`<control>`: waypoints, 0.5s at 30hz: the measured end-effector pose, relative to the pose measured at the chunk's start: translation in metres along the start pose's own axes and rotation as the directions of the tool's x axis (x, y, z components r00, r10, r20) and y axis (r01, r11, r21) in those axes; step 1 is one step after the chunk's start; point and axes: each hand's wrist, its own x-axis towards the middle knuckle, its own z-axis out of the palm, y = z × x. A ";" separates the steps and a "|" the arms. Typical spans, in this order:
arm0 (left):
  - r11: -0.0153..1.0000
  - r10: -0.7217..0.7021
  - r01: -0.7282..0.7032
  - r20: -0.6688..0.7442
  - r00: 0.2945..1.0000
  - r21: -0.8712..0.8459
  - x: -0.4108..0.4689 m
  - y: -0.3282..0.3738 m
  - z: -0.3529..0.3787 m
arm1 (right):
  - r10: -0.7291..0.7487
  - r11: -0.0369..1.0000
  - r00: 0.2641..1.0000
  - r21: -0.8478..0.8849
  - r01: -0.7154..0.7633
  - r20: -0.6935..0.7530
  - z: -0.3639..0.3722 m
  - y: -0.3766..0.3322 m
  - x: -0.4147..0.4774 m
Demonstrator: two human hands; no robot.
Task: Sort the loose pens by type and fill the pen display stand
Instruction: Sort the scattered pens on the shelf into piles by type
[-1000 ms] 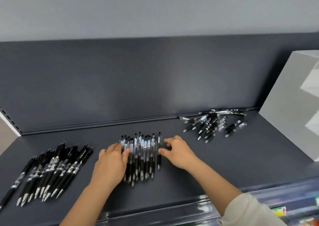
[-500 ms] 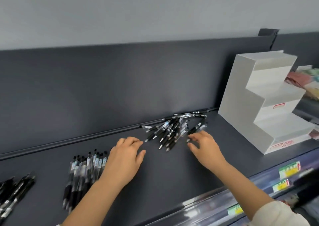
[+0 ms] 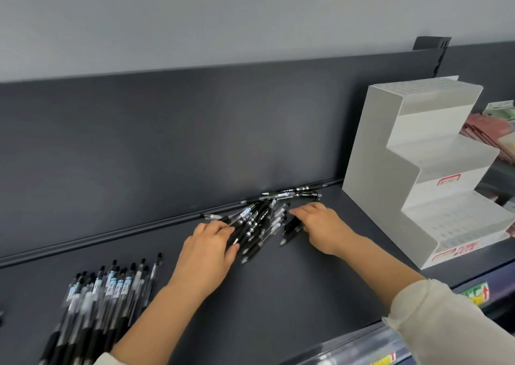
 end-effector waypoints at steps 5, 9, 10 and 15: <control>1.000 -0.019 0.019 -0.003 1.000 0.000 -0.002 -0.004 0.000 | -0.031 0.996 0.998 -0.084 0.035 0.046 -0.007 0.007 0.005; 1.000 -0.010 0.010 -0.012 1.000 -0.019 -0.005 -0.005 -0.002 | 0.017 0.997 0.993 0.072 -0.025 0.116 -0.016 0.009 0.000; 1.000 -0.001 0.001 -0.022 1.000 -0.028 -0.005 -0.004 -0.003 | 0.038 0.991 0.990 0.123 -0.055 0.139 -0.016 0.009 -0.002; 0.989 0.057 -0.066 -0.069 0.996 -0.136 -0.003 0.003 -0.010 | 0.109 0.947 0.983 0.286 -0.148 0.148 -0.011 -0.002 -0.021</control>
